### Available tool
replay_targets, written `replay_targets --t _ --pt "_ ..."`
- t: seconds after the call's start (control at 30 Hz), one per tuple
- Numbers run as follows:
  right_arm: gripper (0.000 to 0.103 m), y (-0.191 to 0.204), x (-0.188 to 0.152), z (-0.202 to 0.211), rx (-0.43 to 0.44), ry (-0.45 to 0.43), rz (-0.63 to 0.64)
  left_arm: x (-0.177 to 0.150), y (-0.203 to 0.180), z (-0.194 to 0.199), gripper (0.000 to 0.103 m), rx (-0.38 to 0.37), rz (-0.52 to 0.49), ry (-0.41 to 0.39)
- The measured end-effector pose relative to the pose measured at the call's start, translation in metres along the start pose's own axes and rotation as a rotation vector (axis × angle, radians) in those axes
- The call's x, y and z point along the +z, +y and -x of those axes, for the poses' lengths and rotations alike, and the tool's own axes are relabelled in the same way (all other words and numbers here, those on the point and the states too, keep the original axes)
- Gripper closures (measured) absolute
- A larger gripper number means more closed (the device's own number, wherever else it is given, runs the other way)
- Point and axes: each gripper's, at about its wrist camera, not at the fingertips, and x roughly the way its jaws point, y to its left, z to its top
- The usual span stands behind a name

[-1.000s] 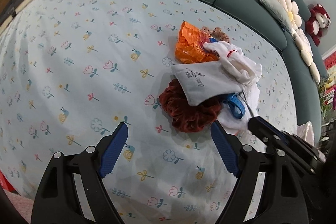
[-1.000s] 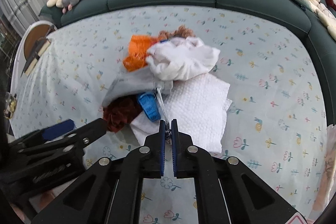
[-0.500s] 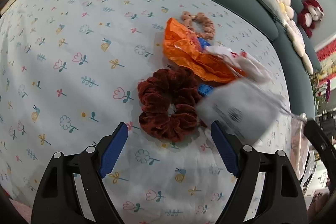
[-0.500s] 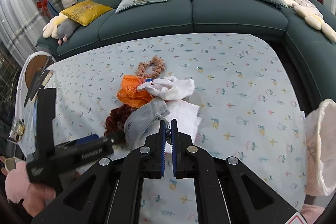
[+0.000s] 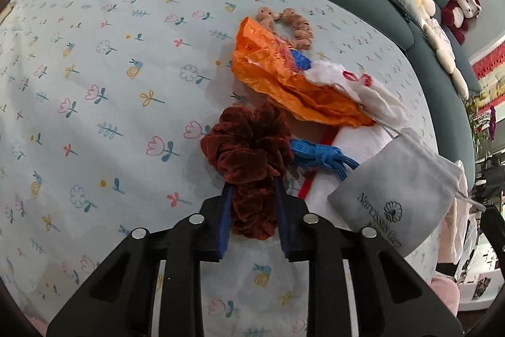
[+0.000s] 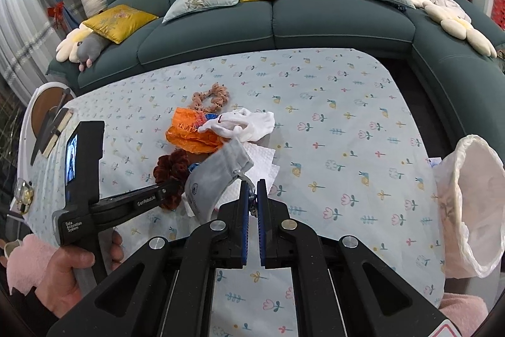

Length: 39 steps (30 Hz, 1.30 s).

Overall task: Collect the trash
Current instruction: 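Grasp the grey pouch with the right tool while the left tool grasps the dark red scrunchie, then carry the grey pouch and dark red scrunchie over the bin and open both tools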

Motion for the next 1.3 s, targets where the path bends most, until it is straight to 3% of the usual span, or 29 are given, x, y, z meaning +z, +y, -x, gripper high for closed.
replay_targets --t 0.33,0.67,1.0,1.3 --pt "0.098 -0.018 0.005 0.046 0.018 -0.097 -0.041 -0.022 -0.028 0.054 0.082 -0.012 -0.01 -0.053" --pt "0.098 -0.063 -0.003 0.099 0.018 -0.198 -0.119 -0.044 -0.108 0.097 0.082 -0.052 -0.114 -0.103" --pt "0.098 -0.131 -0.013 0.139 -0.016 -0.282 -0.21 -0.073 -0.2 0.103 0.082 -0.095 -0.256 -0.093" --pt "0.098 -0.197 -0.027 0.155 -0.061 -0.307 -0.325 -0.095 -0.272 0.094 0.082 -0.106 -0.392 -0.071"
